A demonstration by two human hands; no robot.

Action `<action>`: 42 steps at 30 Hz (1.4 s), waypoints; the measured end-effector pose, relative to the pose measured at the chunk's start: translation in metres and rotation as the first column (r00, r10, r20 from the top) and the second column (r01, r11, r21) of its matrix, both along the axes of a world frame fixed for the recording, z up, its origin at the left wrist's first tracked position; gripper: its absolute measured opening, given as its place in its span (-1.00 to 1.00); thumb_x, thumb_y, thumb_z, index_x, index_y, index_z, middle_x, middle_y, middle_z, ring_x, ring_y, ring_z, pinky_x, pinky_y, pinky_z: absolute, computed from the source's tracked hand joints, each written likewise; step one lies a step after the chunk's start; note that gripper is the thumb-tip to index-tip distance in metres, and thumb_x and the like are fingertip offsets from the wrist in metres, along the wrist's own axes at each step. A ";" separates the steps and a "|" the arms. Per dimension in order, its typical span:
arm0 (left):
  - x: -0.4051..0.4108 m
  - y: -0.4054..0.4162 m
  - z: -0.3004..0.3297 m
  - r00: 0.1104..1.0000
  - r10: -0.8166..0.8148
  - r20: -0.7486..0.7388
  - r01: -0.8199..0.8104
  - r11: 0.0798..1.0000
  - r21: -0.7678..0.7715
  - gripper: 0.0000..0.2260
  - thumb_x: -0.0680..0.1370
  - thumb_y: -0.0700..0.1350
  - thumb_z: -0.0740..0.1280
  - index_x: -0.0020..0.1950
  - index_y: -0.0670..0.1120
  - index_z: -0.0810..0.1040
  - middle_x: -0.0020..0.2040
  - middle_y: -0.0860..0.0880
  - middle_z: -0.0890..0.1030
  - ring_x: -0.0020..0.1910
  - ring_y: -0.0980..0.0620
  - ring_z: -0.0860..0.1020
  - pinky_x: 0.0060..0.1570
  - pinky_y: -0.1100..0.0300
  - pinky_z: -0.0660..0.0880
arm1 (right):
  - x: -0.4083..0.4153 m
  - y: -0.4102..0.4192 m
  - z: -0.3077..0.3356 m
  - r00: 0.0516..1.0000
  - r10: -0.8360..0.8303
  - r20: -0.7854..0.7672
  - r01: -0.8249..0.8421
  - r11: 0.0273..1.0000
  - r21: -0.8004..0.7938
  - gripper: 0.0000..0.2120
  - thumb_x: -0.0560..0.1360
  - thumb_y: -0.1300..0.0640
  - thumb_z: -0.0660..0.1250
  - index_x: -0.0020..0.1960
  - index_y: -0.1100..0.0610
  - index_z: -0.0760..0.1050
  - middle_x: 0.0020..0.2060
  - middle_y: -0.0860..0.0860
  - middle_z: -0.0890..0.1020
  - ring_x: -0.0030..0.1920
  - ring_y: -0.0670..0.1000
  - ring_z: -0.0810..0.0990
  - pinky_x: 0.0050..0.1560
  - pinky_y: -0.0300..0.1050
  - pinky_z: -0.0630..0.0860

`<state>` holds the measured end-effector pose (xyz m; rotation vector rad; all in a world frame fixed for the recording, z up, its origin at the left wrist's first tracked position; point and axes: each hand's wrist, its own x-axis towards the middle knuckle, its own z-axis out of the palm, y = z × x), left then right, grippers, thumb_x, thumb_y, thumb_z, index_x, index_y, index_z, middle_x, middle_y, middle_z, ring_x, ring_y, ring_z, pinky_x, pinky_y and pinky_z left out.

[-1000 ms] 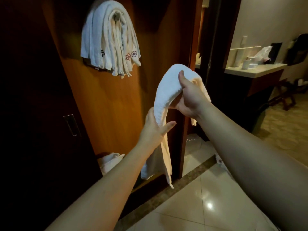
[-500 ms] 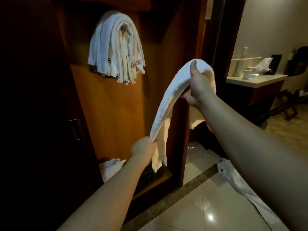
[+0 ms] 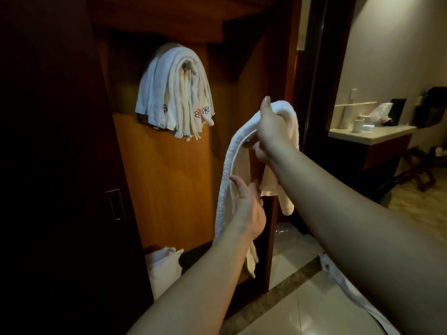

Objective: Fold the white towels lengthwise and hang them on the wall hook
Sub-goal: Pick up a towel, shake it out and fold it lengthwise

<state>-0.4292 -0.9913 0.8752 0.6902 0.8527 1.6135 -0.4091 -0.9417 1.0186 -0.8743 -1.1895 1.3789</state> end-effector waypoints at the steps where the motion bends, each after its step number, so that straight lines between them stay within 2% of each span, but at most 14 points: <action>1: 0.001 0.001 0.008 0.997 0.072 0.010 -0.072 0.997 0.007 0.14 0.20 0.62 -0.13 0.65 0.00 -0.01 0.65 -0.03 0.04 0.62 -0.04 -0.05 0.54 0.00 -0.16 | 0.000 0.001 0.004 1.000 -0.020 -0.010 0.020 1.000 0.003 -0.32 0.63 -0.30 0.12 0.51 0.20 0.31 0.32 0.18 0.49 0.28 0.24 0.50 0.17 0.18 0.50; 4: -0.005 0.006 0.028 0.972 0.235 0.010 -0.235 0.972 -0.016 0.07 0.24 0.60 -0.08 0.65 0.07 -0.02 0.65 0.00 0.05 0.62 -0.03 -0.01 0.54 -0.05 -0.09 | 0.010 0.012 0.009 0.993 -0.113 -0.036 0.115 0.992 0.048 -0.37 0.61 -0.31 0.17 0.41 0.17 0.41 -0.11 -0.02 0.50 -0.03 0.05 0.54 0.03 0.08 0.51; 6: -0.012 0.013 0.038 0.956 0.288 0.056 -0.287 0.958 -0.020 0.03 0.28 0.57 -0.05 0.62 0.01 0.15 0.61 -0.02 0.21 0.60 -0.02 0.13 0.57 -0.04 0.02 | 0.023 0.024 0.009 0.991 -0.126 -0.041 0.129 0.989 0.070 -0.36 0.59 -0.33 0.18 0.39 0.17 0.42 -0.13 -0.04 0.48 0.05 0.04 0.55 0.04 0.01 0.47; 8: -0.017 0.018 0.046 0.933 0.354 0.067 -0.351 0.935 -0.049 -0.11 0.32 0.58 0.04 0.38 -0.02 0.49 0.19 -0.04 0.61 0.19 0.00 0.59 0.29 0.10 0.48 | 0.039 0.039 0.008 0.992 -0.124 -0.034 0.126 0.989 0.072 -0.30 0.57 -0.35 0.19 0.43 0.21 0.38 -0.08 -0.04 0.50 0.11 0.03 0.53 0.18 0.02 0.48; 9: -0.020 0.022 0.050 0.931 0.362 0.038 -0.360 0.931 -0.055 -0.22 0.38 0.56 0.10 0.28 -0.01 0.53 -0.03 -0.01 0.62 -0.08 0.06 0.62 0.04 0.21 0.57 | 0.048 0.046 0.006 0.991 -0.128 -0.030 0.130 0.989 0.076 -0.28 0.57 -0.34 0.20 0.45 0.22 0.36 -0.03 -0.04 0.51 0.12 0.02 0.52 0.25 0.05 0.48; 10: -0.021 0.025 0.055 0.931 0.362 0.042 -0.361 0.932 -0.038 -0.32 0.44 0.50 0.19 0.32 0.01 0.49 0.02 -0.01 0.60 -0.07 0.09 0.60 0.06 0.23 0.55 | 0.057 0.054 0.005 0.991 -0.133 -0.022 0.135 0.987 0.085 -0.27 0.57 -0.34 0.21 0.48 0.21 0.34 0.06 -0.03 0.54 0.14 0.01 0.52 0.26 0.05 0.49; 13: -0.033 0.042 0.071 0.898 0.424 0.113 -0.431 0.901 0.046 -0.36 0.53 0.15 0.41 0.53 -0.05 0.32 0.51 -0.05 0.39 0.48 0.00 0.34 0.53 0.00 0.18 | 0.084 0.080 -0.002 0.981 -0.179 0.078 0.171 0.980 0.102 -0.20 0.51 -0.38 0.24 0.50 0.19 0.34 0.32 0.04 0.52 0.21 0.03 0.52 0.17 0.02 0.53; 16: -0.042 0.052 0.097 0.871 0.488 0.061 -0.491 0.870 0.040 -0.44 0.54 0.05 0.41 0.50 -0.04 0.36 0.52 -0.05 0.38 0.51 -0.03 0.30 0.52 0.01 0.16 | 0.103 0.102 -0.007 0.944 -0.229 0.239 0.222 0.974 0.056 -0.03 0.37 -0.50 0.21 0.52 0.18 0.33 0.41 0.11 0.48 0.37 0.19 0.46 0.36 0.16 0.36; 18: -0.049 0.058 0.110 0.861 0.508 -0.020 -0.507 0.861 0.036 -0.39 0.54 0.08 0.37 0.55 -0.03 0.31 0.56 -0.06 0.31 0.53 -0.07 0.25 0.50 -0.01 0.14 | 0.109 0.116 -0.013 0.948 -0.243 0.204 0.243 0.970 0.026 -0.02 0.35 -0.49 0.27 0.52 0.18 0.31 0.42 0.10 0.46 0.37 0.18 0.46 0.34 0.13 0.33; 22: -0.077 0.065 0.134 0.816 0.572 -0.084 -0.572 0.820 0.021 -0.42 0.59 0.07 0.32 0.57 -0.10 0.31 0.54 -0.13 0.34 0.49 -0.13 0.33 0.49 -0.10 0.24 | 0.106 0.141 -0.027 0.982 -0.182 -0.045 0.181 0.983 -0.027 -0.25 0.45 -0.28 0.40 0.47 0.14 0.37 0.32 0.03 0.53 0.15 -0.02 0.55 0.27 -0.07 0.42; 25: -0.106 0.063 0.143 0.784 0.590 -0.193 -0.593 0.804 0.047 -0.52 0.60 0.04 0.31 0.47 -0.15 0.43 0.41 -0.15 0.49 0.37 -0.11 0.46 0.41 -0.02 0.36 | 0.087 0.162 -0.036 0.992 -0.102 -0.069 0.100 0.995 -0.026 -0.43 0.52 -0.21 0.34 0.41 0.10 0.41 0.25 0.04 0.58 0.09 -0.03 0.57 0.25 -0.03 0.45; 29: -0.155 0.062 0.148 0.765 0.510 -0.394 -0.507 0.854 0.120 -0.49 0.54 0.14 0.32 0.42 -0.08 0.48 0.37 -0.06 0.52 0.36 -0.04 0.45 0.44 -0.03 0.31 | 0.045 0.187 -0.033 0.998 0.024 -0.066 -0.023 1.000 0.020 -0.39 0.59 -0.25 0.24 0.49 0.10 0.36 0.31 0.04 0.54 0.21 0.02 0.54 0.35 -0.01 0.36; 35: -0.234 0.072 0.171 0.657 0.513 -0.553 -0.487 0.848 0.208 -0.18 0.33 0.42 0.41 0.50 0.06 0.38 0.51 -0.01 0.38 0.46 -0.01 0.33 0.35 0.05 0.21 | -0.031 0.232 -0.004 0.981 0.192 0.031 -0.195 0.974 0.115 -0.23 0.56 -0.36 0.19 0.58 0.13 0.25 0.45 0.13 0.45 0.45 0.11 0.41 0.55 0.17 0.20; 42: -0.316 0.097 0.227 0.554 0.507 -0.661 -0.452 0.849 0.272 0.19 0.13 0.70 0.17 0.62 0.06 0.18 0.62 -0.03 0.18 0.58 -0.02 0.16 0.53 -0.04 0.02 | -0.122 0.280 0.057 0.944 0.326 0.047 -0.324 0.894 0.311 -0.12 0.52 -0.46 0.04 0.61 0.14 0.13 0.49 0.17 0.39 0.50 0.06 0.35 0.56 0.06 0.07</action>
